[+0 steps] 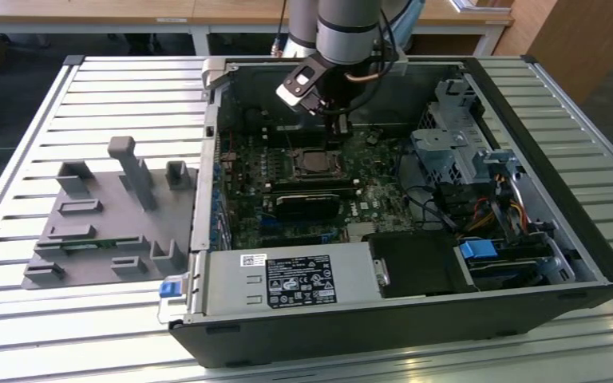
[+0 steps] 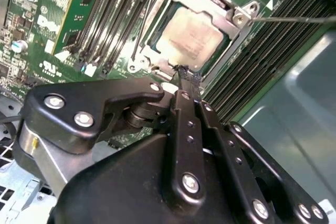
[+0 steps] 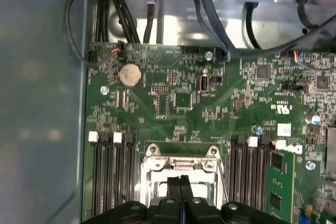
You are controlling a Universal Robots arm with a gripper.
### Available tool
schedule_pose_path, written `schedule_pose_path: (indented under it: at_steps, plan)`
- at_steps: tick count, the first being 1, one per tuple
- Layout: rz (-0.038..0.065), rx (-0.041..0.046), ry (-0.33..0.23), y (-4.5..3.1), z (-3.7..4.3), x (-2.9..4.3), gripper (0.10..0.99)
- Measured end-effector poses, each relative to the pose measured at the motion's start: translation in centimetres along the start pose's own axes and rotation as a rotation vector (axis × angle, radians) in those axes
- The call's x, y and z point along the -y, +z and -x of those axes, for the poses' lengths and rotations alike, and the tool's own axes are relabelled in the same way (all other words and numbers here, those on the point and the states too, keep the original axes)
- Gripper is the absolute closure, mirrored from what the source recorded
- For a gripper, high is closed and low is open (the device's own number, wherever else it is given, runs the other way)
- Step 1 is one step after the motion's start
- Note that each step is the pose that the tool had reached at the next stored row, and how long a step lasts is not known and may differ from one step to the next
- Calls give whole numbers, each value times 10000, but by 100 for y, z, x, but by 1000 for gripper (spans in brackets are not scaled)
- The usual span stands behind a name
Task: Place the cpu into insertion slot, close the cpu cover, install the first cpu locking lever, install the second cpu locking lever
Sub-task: 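Close the cpu cover, then install the first cpu locking lever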
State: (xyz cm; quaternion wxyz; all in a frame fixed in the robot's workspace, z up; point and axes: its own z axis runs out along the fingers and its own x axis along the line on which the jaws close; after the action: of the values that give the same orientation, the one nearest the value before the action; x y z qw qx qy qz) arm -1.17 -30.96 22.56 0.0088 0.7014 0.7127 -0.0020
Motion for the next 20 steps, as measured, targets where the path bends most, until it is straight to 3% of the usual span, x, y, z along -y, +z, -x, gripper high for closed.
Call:
schedule_pose_path:
  at_steps: [11, 20]
  plan:
    - [2, 0, 0, -1, 24, 165, 969]
    - [2, 0, -1, -1, 40, 193, 969]
